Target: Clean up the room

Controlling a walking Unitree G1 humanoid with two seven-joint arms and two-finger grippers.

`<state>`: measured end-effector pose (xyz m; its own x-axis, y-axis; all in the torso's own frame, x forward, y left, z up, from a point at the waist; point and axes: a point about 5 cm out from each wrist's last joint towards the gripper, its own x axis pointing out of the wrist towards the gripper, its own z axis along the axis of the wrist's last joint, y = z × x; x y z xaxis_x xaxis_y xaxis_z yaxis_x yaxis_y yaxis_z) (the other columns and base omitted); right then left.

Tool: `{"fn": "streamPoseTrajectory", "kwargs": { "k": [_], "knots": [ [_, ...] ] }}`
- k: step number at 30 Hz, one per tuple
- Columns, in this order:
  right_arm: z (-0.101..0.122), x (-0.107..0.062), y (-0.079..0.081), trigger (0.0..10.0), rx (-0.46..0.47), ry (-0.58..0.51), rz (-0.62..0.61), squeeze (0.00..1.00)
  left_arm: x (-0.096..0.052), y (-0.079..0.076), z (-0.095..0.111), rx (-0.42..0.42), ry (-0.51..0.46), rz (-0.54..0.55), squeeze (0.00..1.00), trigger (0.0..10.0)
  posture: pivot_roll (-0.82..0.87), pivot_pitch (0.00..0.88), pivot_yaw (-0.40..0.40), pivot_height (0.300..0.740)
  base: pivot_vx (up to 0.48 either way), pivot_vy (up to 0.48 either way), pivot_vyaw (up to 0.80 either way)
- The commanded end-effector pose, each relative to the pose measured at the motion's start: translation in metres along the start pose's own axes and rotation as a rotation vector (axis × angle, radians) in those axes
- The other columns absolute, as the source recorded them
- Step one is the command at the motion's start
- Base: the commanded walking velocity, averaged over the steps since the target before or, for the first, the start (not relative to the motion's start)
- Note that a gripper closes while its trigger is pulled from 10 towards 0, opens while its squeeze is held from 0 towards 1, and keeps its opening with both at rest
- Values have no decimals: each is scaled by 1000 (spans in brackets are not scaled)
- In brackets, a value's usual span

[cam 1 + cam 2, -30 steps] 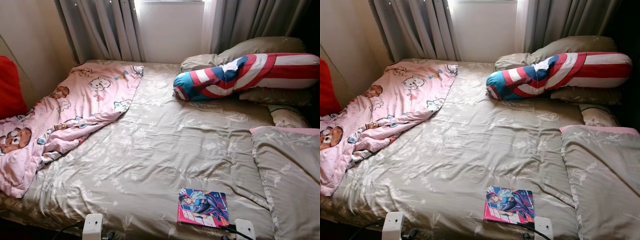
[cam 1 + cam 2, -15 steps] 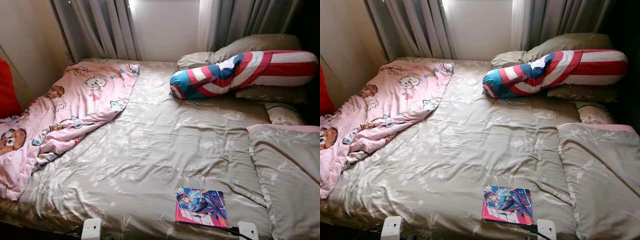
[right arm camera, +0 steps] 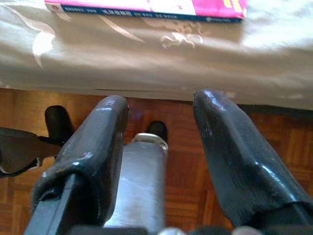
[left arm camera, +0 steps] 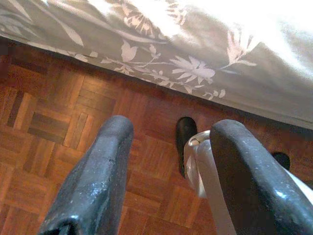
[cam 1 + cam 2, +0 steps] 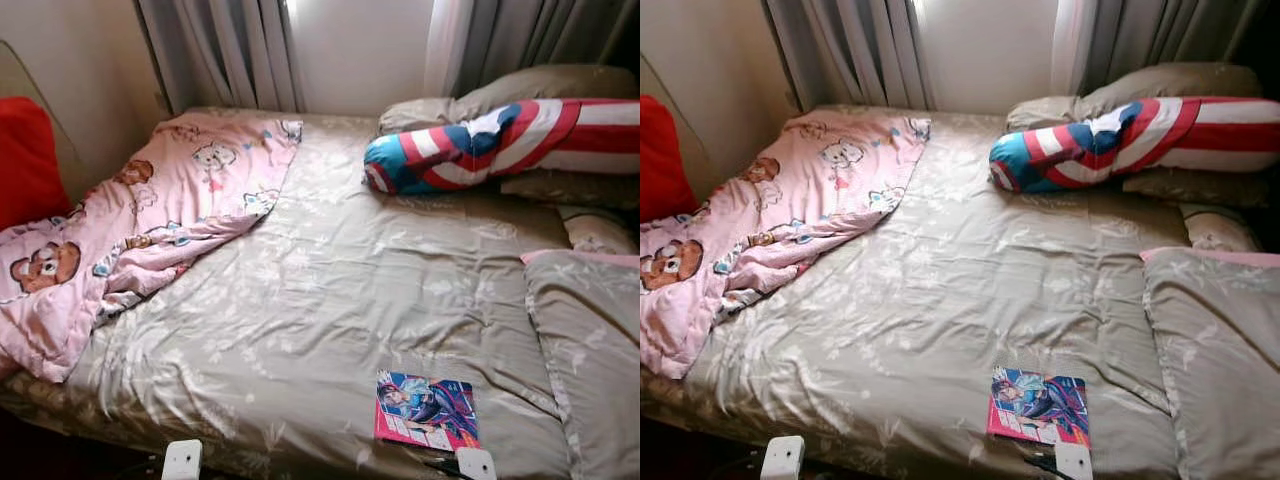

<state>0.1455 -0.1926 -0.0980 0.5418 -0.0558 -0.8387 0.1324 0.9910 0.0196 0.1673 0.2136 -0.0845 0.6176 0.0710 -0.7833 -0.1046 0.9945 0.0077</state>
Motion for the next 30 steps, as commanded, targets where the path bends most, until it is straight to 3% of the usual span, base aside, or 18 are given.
{"fn": "streamPoseTrajectory", "kwargs": {
  "k": [1, 7, 14, 23, 30],
  "knots": [
    [-5, -2, -8, 10000, 12, 8, -6, 0, -2, 5, -7, 3, 34, 13, 0, 10000, -47, 56, 23, 740, 0, 259, 0],
    [-8, -6, -27, 10000, 22, 5, -23, 0, -1, 3, -6, 5, 36, 11, 0, 10000, -46, 55, 23, 740, 0, 254, 0],
    [-9, -6, -27, 10000, 24, 5, -19, 0, 0, -6, -5, 8, 37, 0, 0, 10000, -43, 50, 24, 740, 0, 254, 0],
    [-3, 0, 10, 10000, 18, -4, 23, 0, 1, -10, -4, 13, 35, -4, 0, 10000, -41, 50, 27, 740, 0, 277, 0],
    [-1, 1, 25, 10000, 27, -9, 34, 0, 1, -5, -3, 14, 35, 2, 0, 10000, -41, 56, 28, 740, 0, 278, 0]
  ]
}}
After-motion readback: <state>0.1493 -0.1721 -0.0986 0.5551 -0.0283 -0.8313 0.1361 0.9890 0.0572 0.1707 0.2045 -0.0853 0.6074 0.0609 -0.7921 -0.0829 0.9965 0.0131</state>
